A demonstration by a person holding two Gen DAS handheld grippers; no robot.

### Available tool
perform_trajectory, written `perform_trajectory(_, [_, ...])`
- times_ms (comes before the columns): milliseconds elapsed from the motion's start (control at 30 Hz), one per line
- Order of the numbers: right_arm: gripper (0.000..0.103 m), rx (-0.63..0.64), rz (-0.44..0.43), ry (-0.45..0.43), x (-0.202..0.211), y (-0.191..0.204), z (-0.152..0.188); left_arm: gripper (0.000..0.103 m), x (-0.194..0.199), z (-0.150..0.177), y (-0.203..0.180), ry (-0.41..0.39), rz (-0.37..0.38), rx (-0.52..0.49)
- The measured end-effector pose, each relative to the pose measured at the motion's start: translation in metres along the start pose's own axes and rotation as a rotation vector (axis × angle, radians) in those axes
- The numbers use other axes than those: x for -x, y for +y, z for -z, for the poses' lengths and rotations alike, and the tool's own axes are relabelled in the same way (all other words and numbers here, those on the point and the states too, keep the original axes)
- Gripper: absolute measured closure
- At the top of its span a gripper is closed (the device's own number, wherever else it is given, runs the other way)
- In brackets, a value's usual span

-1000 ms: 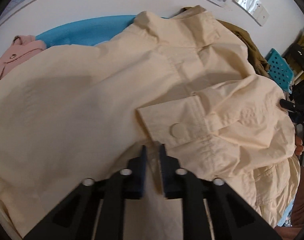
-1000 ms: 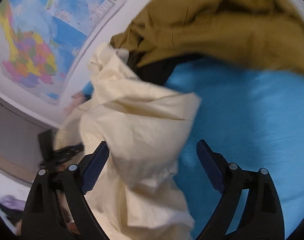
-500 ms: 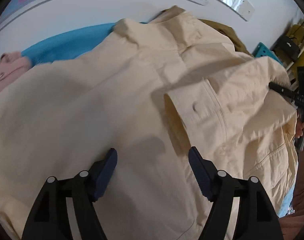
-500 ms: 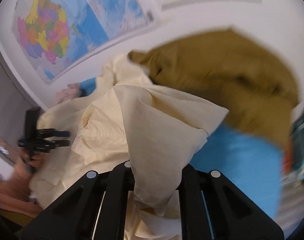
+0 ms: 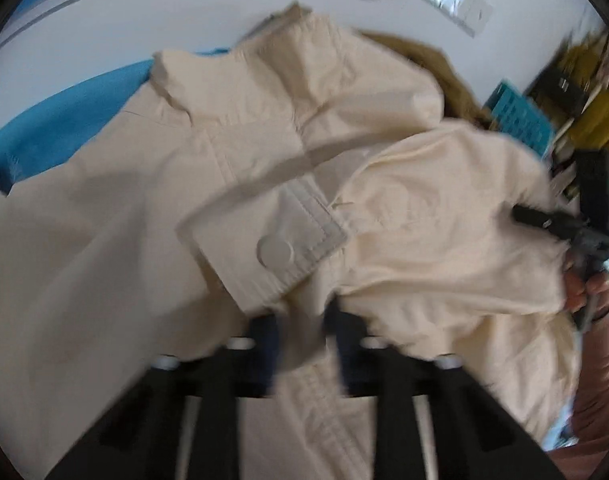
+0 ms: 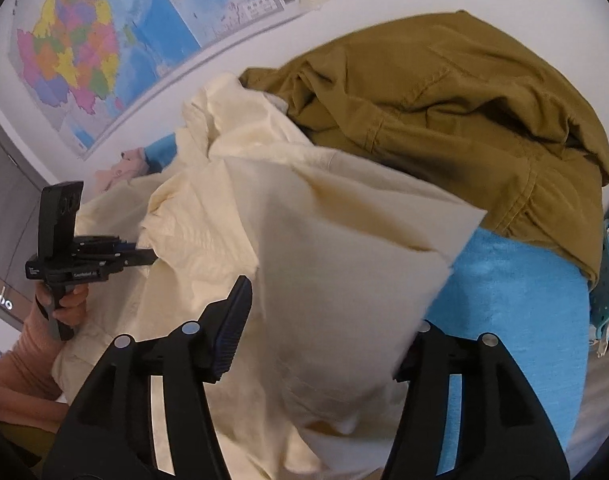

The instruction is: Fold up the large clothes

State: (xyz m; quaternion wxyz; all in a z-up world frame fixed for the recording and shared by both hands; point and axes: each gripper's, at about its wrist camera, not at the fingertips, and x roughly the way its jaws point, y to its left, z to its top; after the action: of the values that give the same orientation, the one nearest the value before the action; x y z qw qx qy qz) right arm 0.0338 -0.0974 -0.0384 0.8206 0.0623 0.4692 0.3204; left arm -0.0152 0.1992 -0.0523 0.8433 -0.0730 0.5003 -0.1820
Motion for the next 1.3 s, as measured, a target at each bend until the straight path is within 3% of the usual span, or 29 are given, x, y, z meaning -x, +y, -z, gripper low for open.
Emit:
perform_trajectory(67, [0.030, -0.010, 0.007, -0.025, 0.011, -0.004, -0.001, 0.095, 0.024, 0.009, 0.009, -0.040, -0.001, 0.033])
perform_trajectory(133, [0.028, -0.028, -0.005, -0.088, 0.028, -0.007, -0.002, 0.095, 0.042, 0.020, 0.026, -0.041, -0.012, 0.090])
perform_trajectory(200, [0.036, -0.007, -0.013, -0.130, 0.039, 0.000, -0.003, 0.091, 0.048, 0.030, 0.036, -0.006, -0.097, 0.107])
perform_trajectory(267, [0.061, 0.085, 0.003, -0.132, 0.037, 0.023, -0.004, 0.087, 0.045, 0.035, 0.039, 0.023, -0.163, 0.090])
perform_trajectory(333, [0.068, 0.179, 0.035, -0.111, 0.023, 0.048, -0.004, 0.083, 0.041, 0.039, 0.047, 0.051, -0.166, 0.108])
perform_trajectory(400, [0.072, 0.246, 0.050, -0.062, 0.003, 0.062, -0.004, 0.077, 0.040, 0.041, 0.048, 0.052, -0.186, 0.102])
perform_trajectory(500, [0.077, 0.306, 0.157, 0.005, -0.033, 0.069, -0.006, 0.071, 0.037, 0.038, 0.042, 0.048, -0.201, 0.091])
perform_trajectory(633, [0.078, 0.264, 0.259, 0.069, -0.068, 0.044, -0.010, 0.057, 0.038, 0.038, 0.039, 0.044, -0.166, 0.089])
perform_trajectory(700, [0.078, 0.246, 0.261, 0.082, -0.073, 0.040, -0.010, 0.052, 0.039, 0.042, 0.036, 0.034, -0.165, 0.086])
perform_trajectory(867, [0.057, 0.279, 0.313, -0.001, -0.041, 0.066, -0.011, 0.039, 0.064, 0.052, 0.030, -0.048, -0.156, 0.058])
perform_trajectory(1000, [0.046, 0.418, 0.204, -0.058, -0.016, 0.120, -0.005, 0.035, 0.117, 0.078, 0.037, -0.177, -0.200, 0.062])
perform_trajectory(1033, [0.041, 0.442, 0.166, -0.047, -0.019, 0.131, -0.003, 0.034, 0.124, 0.081, 0.036, -0.200, -0.222, 0.071])
perform_trajectory(1133, [0.042, 0.468, 0.057, 0.036, -0.043, 0.152, 0.002, 0.033, 0.156, 0.101, 0.049, -0.254, -0.289, 0.117])
perform_trajectory(1233, [0.041, 0.500, 0.073, 0.149, -0.086, 0.165, 0.013, 0.033, 0.187, 0.128, 0.067, -0.287, -0.357, 0.177])
perform_trajectory(1300, [0.041, 0.455, 0.082, 0.234, -0.113, 0.158, 0.017, 0.032, 0.206, 0.149, 0.080, -0.296, -0.410, 0.210])
